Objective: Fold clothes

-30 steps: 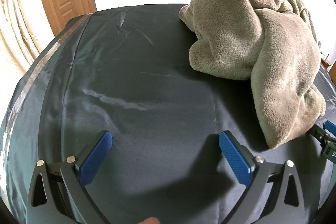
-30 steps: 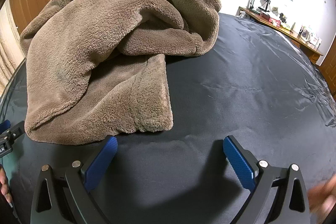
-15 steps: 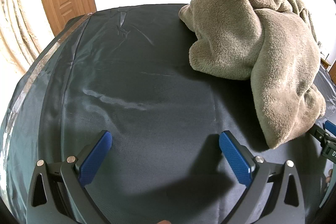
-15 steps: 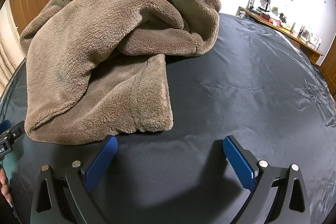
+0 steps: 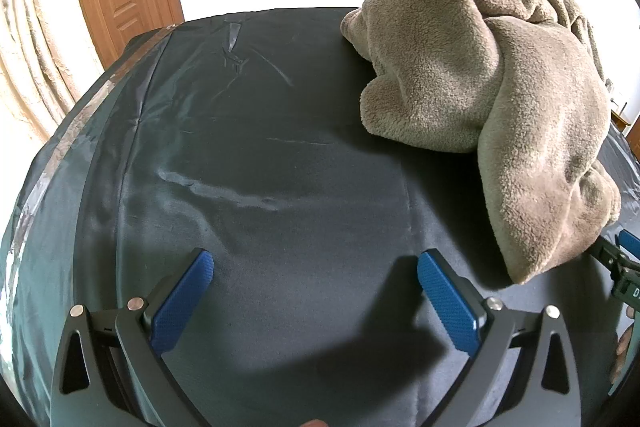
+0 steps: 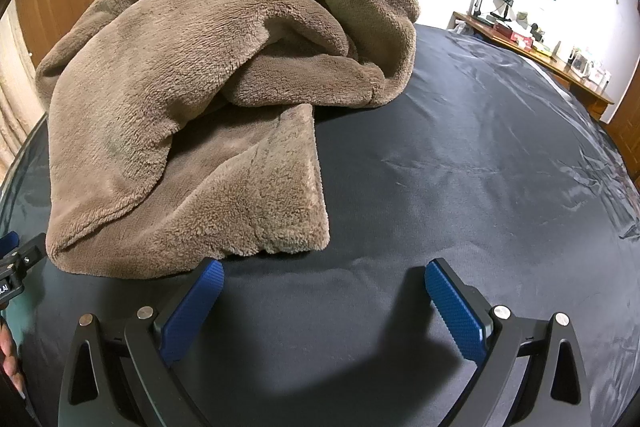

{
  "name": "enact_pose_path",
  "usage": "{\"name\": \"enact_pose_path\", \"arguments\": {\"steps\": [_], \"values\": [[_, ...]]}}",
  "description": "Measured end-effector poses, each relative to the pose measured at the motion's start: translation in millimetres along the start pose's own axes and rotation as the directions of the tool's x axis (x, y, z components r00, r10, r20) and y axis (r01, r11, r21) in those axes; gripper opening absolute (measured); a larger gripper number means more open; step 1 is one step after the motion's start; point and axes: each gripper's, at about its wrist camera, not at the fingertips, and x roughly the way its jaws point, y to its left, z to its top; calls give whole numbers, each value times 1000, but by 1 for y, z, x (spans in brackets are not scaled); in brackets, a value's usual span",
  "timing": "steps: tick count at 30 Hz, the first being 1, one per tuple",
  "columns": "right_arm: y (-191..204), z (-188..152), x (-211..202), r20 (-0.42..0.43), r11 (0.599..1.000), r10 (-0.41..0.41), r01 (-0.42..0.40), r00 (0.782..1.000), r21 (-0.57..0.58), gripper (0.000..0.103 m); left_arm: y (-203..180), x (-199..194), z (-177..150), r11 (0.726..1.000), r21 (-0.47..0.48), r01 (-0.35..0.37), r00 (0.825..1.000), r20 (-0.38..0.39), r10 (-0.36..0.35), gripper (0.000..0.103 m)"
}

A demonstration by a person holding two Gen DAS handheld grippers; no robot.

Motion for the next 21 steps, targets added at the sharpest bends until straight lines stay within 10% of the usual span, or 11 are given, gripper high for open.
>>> {"name": "enact_pose_path", "arguments": {"steps": [21], "values": [[-34, 7, 12, 0, 995, 60, -60, 998, -86, 102, -1, 0, -1, 1000, 1, 0, 1000, -1, 0, 102]]}}
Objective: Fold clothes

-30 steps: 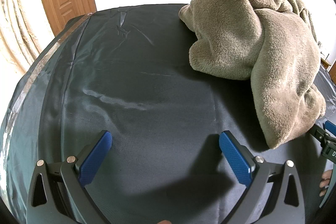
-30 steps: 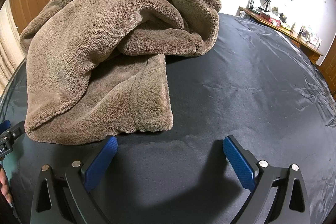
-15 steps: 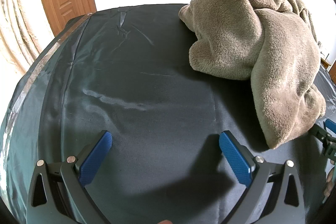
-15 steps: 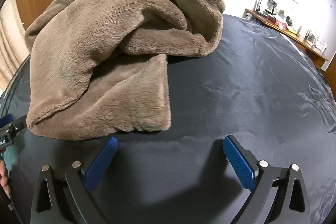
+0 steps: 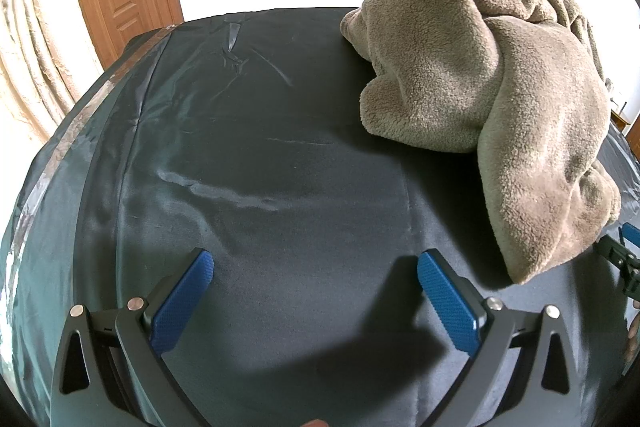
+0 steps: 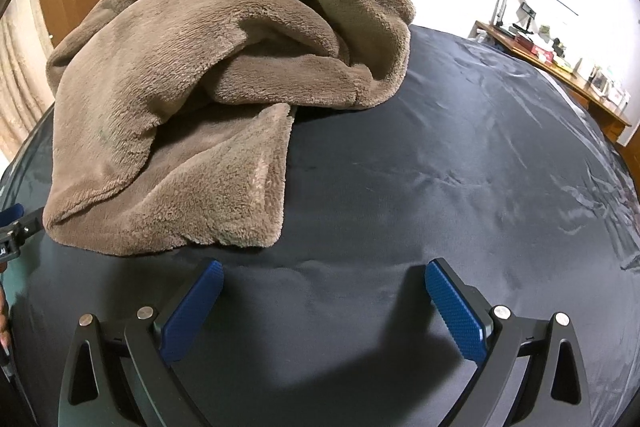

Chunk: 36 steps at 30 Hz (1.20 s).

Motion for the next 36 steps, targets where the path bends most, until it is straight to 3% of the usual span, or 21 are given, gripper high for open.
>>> {"name": "enact_pose_path", "arguments": {"steps": [9, 12, 16, 25, 34, 36], "values": [[-6, -3, -4, 1, 1000, -3, 3, 1000, 14, 102, 0, 0, 0, 1000, 0, 0, 1000, 0, 0, 102], [-26, 1, -8, 44, 989, 66, -71, 997, 128, 102, 0, 0, 0, 1000, 0, 0, 1000, 0, 0, 102], [-62, 9, -11, 130, 941, 144, -176, 981, 289, 102, 0, 0, 0, 1000, 0, -1, 1000, 0, 1, 102], [-77, 52, 5, 247, 927, 171, -241, 954, 288, 102, 0, 1, 1, 1000, 2, 1, 1000, -1, -1, 102], [-90, 87, 51, 215, 897, 154, -228, 964, 378, 102, 1, 1, 2, 1000, 2, 1, 1000, -1, -1, 102], [-92, 93, 57, 201, 894, 153, -223, 967, 389, 97, 2, 2, 2, 1000, 2, 1, 1000, -1, -1, 102]]}}
